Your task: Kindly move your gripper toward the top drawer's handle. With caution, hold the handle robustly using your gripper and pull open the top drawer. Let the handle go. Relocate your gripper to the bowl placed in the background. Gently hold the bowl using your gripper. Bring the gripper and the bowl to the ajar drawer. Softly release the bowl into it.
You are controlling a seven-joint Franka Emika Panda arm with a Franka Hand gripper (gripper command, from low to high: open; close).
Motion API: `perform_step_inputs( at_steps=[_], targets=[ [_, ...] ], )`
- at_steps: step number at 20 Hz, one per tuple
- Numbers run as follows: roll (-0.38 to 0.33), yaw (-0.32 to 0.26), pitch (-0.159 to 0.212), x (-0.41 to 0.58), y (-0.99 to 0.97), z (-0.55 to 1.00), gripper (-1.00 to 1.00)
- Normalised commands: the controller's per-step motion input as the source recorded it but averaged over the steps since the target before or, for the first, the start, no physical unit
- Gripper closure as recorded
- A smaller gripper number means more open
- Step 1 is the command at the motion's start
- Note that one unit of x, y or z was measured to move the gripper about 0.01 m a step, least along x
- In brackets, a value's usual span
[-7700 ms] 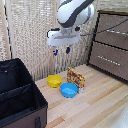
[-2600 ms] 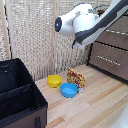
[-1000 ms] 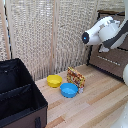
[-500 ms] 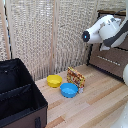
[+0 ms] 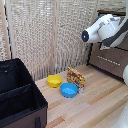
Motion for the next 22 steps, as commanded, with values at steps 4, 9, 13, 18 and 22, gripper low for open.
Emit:
perform_step_inputs(
  at_steps=[4, 9, 13, 18, 22],
  targets=[
    [-0.005, -0.142, 0.0, 0.109, 0.84, -0.22, 1.0],
    [-0.015, -0.135, 0.0, 0.09, 0.86, -0.18, 1.0],
    [-0.014, -0.119, 0.0, 0.114, 0.89, -0.18, 1.0],
    [-0.005, -0.063, 0.002, 0.083, 0.7, -0.09, 1.0],
    [-0.007, 0.005, 0.003, 0.035, 0.07, 0.0, -1.0]
  ],
)
